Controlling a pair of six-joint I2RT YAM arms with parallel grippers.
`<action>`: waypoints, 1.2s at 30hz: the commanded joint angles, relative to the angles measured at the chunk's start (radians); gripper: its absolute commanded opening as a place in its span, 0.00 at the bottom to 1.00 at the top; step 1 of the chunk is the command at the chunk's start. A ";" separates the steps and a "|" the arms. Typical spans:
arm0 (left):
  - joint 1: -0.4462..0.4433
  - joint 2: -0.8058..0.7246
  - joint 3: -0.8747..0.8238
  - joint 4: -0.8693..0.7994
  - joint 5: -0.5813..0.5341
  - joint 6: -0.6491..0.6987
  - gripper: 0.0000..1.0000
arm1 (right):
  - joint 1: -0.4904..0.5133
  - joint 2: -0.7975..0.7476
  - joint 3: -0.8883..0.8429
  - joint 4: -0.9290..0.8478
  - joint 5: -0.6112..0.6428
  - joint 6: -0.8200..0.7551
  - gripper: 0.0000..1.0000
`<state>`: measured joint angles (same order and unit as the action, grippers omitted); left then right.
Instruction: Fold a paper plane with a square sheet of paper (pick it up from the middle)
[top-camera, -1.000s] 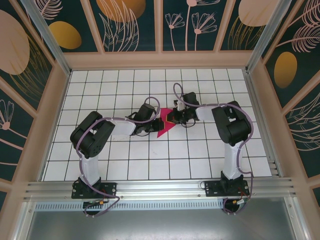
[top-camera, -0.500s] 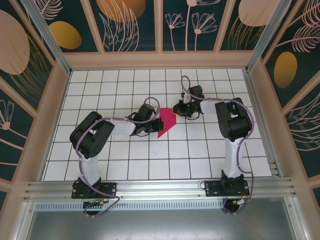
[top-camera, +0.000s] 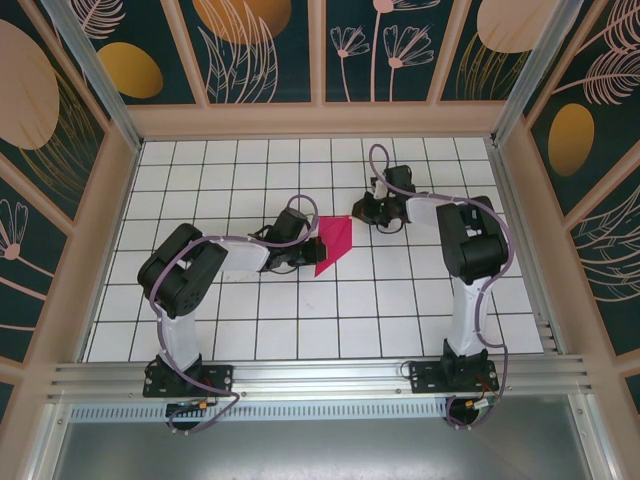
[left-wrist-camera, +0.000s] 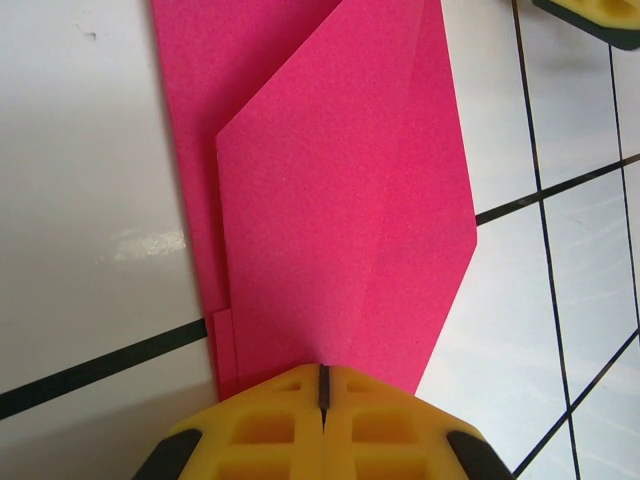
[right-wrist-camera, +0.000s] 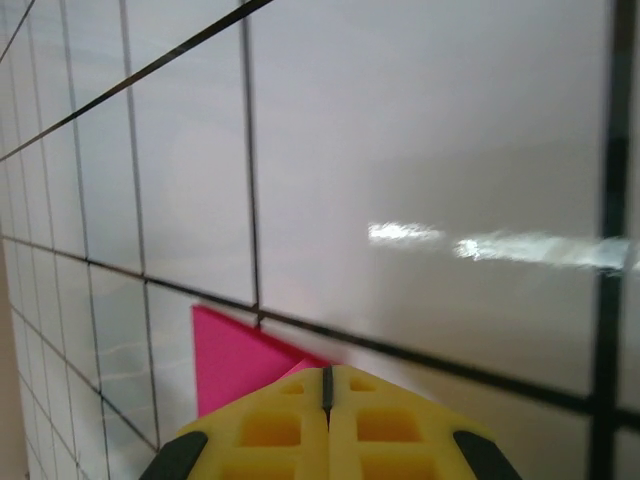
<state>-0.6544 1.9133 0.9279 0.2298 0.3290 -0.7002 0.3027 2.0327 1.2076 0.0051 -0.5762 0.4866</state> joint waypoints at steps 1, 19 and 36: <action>0.002 0.028 -0.024 -0.177 -0.008 0.020 0.00 | 0.056 -0.078 -0.059 0.057 -0.038 -0.028 0.00; 0.002 0.037 -0.023 -0.195 -0.005 0.022 0.00 | 0.130 0.064 0.030 -0.101 -0.105 -0.149 0.00; 0.002 0.031 -0.050 -0.193 0.012 0.034 0.00 | -0.007 0.130 0.116 -0.119 0.106 -0.059 0.00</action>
<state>-0.6529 1.9133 0.9321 0.2138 0.3359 -0.6853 0.3553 2.1181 1.2980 -0.1104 -0.6319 0.4088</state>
